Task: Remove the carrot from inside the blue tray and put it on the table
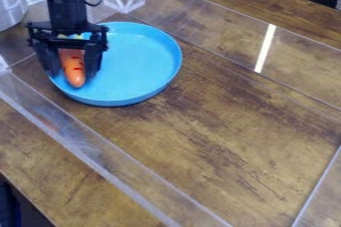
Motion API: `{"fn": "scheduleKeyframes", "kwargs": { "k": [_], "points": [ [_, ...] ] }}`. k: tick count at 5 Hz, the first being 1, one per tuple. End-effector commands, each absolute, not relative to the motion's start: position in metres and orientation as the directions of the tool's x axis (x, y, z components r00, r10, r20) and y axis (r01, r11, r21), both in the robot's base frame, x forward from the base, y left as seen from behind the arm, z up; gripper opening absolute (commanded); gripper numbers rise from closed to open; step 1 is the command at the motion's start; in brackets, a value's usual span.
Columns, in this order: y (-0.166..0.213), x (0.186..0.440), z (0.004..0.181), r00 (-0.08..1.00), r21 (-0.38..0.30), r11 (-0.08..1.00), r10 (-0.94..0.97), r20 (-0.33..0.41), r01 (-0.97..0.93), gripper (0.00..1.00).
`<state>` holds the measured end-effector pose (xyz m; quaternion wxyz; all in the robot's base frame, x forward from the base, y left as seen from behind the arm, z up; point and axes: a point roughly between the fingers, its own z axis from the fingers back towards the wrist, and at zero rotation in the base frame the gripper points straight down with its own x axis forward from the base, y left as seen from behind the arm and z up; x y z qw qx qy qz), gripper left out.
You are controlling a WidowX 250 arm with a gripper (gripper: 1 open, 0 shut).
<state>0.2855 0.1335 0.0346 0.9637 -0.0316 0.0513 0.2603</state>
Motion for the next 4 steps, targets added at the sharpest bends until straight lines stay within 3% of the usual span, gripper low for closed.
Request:
{"fn": "scheduleKeyframes", "kwargs": {
  "k": [1, 4],
  "points": [
    [0.1493, 0.2907, 0.0445, 0.850, -0.042, 0.850, 0.523, -0.060, -0.525, 1.00],
    [0.1571, 0.2936, 0.0363, 0.832, -0.075, 0.828, 0.550, -0.077, -0.555, 1.00]
  ]
}}
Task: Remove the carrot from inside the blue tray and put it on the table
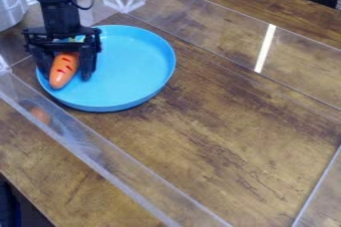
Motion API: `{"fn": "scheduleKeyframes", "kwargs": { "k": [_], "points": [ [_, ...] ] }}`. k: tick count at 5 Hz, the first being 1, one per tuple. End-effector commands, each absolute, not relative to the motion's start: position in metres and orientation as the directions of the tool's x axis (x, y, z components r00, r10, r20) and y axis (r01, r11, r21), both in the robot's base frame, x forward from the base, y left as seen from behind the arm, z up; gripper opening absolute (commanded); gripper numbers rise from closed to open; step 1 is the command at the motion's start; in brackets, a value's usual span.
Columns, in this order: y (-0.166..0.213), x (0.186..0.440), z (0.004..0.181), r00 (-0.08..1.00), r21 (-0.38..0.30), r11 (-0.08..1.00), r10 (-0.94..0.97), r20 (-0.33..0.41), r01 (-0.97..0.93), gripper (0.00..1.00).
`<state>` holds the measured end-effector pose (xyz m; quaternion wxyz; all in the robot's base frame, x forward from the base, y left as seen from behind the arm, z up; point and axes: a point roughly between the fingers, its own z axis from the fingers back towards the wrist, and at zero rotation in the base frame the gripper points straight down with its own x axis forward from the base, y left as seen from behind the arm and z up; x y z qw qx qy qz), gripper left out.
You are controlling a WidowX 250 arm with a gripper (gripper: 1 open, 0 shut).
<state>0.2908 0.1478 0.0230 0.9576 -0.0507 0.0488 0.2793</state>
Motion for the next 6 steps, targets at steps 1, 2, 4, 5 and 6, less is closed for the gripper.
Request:
{"fn": "scheduleKeyframes", "kwargs": {
  "k": [1, 2, 4, 5, 6],
  "points": [
    [0.1575, 0.2953, 0.0341, 0.827, -0.085, 0.822, 0.557, -0.083, -0.562, 1.00],
    [0.1575, 0.2970, 0.0319, 0.822, -0.093, 0.817, 0.563, -0.090, -0.570, 1.00],
    [0.1569, 0.3005, 0.0286, 0.811, -0.111, 0.804, 0.576, -0.101, -0.584, 1.00],
    [0.1567, 0.3025, 0.0269, 0.806, -0.119, 0.798, 0.582, -0.104, -0.591, 1.00],
    [0.1575, 0.3035, 0.0260, 0.804, -0.125, 0.794, 0.585, -0.107, -0.595, 1.00]
  ]
}}
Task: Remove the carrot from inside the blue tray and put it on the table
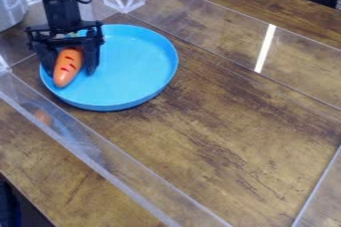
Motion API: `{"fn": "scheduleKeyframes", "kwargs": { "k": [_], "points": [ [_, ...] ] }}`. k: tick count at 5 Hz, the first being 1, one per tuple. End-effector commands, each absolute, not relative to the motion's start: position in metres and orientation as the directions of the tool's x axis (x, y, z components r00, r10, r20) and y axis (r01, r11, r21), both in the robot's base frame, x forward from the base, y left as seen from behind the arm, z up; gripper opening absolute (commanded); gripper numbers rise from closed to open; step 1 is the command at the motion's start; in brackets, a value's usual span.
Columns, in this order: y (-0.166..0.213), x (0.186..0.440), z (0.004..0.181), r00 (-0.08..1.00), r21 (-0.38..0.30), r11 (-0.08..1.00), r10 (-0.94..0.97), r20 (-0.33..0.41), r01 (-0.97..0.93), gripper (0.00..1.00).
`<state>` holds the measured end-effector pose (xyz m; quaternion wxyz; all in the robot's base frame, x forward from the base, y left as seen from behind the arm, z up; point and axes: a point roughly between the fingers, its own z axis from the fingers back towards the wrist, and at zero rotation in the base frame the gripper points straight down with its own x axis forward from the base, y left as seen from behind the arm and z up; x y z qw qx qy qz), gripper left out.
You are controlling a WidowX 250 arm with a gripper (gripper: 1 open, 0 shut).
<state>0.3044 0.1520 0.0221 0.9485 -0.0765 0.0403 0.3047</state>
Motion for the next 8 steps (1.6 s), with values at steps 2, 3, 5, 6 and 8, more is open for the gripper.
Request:
{"fn": "scheduleKeyframes", "kwargs": {
  "k": [2, 3, 5, 6, 8],
  "points": [
    [0.161, 0.308, 0.023, 0.802, -0.131, 0.791, 0.588, -0.106, -0.598, 0.00],
    [0.157, 0.309, 0.029, 0.816, -0.131, 0.805, 0.569, -0.103, -0.579, 0.00],
    [0.150, 0.309, 0.039, 0.835, -0.128, 0.826, 0.540, -0.103, -0.549, 0.00],
    [0.147, 0.309, 0.044, 0.845, -0.126, 0.836, 0.525, -0.102, -0.534, 0.00],
    [0.141, 0.308, 0.054, 0.862, -0.124, 0.854, 0.496, -0.102, -0.506, 0.00]
  ]
}}
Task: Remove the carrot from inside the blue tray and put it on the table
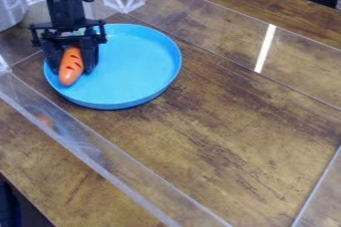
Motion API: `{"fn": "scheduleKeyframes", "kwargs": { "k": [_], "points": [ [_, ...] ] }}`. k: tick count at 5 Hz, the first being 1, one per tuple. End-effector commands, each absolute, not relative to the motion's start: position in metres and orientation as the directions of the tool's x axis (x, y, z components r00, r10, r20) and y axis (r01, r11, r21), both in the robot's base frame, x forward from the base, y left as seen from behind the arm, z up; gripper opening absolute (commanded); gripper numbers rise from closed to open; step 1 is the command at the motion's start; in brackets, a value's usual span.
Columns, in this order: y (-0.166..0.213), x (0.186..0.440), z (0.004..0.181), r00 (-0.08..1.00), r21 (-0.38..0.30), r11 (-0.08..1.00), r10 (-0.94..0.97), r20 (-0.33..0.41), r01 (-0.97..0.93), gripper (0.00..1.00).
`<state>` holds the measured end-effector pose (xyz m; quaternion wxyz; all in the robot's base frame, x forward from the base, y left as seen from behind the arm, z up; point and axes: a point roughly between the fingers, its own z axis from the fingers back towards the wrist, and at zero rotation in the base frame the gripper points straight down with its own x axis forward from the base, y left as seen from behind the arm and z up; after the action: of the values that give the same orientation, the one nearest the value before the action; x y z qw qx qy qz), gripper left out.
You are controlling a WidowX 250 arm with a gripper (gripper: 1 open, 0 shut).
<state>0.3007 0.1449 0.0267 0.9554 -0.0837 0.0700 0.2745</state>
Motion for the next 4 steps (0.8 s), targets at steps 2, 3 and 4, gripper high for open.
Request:
{"fn": "scheduleKeyframes", "kwargs": {
  "k": [2, 3, 4],
  "points": [
    [0.135, 0.307, 0.064, 0.882, -0.122, 0.874, 0.461, -0.099, -0.470, 0.00],
    [0.133, 0.306, 0.070, 0.889, -0.119, 0.882, 0.448, -0.095, -0.457, 0.00],
    [0.130, 0.304, 0.076, 0.896, -0.119, 0.888, 0.436, -0.091, -0.444, 0.00]
  ]
}}
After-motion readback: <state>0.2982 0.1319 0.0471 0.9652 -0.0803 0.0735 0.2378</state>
